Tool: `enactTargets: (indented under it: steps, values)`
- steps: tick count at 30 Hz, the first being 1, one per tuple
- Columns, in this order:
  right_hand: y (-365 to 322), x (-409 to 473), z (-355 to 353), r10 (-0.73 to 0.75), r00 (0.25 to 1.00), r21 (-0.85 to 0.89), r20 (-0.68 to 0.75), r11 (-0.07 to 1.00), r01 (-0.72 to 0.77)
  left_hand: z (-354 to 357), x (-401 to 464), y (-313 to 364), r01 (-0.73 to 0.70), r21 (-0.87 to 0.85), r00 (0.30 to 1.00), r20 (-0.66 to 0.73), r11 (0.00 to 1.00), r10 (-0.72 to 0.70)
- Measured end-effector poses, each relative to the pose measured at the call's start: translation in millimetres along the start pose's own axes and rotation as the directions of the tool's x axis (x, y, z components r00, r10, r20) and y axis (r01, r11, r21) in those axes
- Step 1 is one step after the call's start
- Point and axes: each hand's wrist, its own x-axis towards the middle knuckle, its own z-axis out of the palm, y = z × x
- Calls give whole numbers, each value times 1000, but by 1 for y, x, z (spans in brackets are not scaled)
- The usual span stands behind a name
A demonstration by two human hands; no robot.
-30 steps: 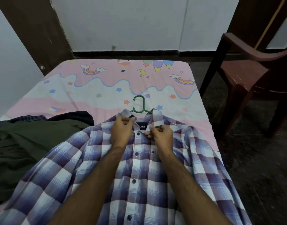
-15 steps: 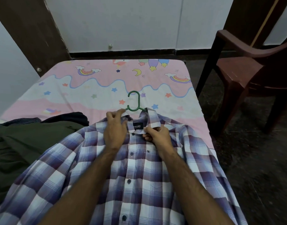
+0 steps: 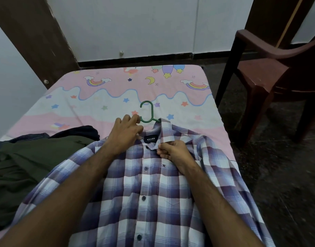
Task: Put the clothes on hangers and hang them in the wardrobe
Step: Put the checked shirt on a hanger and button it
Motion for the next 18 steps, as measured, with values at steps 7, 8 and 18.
enactTargets:
  steps: [7,8,18]
  values:
    - [-8,-6,17,47,993,111,-111,993,-35,-13,4,0,372,-607,928,274,702,-254]
    - [-8,-6,19,55,992,145,-116,989,-38,-16,4,0,415,-650,910,303,637,-284]
    - [-2,-11,22,72,993,386,-91,922,-31,-30,-5,-6,484,-697,875,389,530,-287]
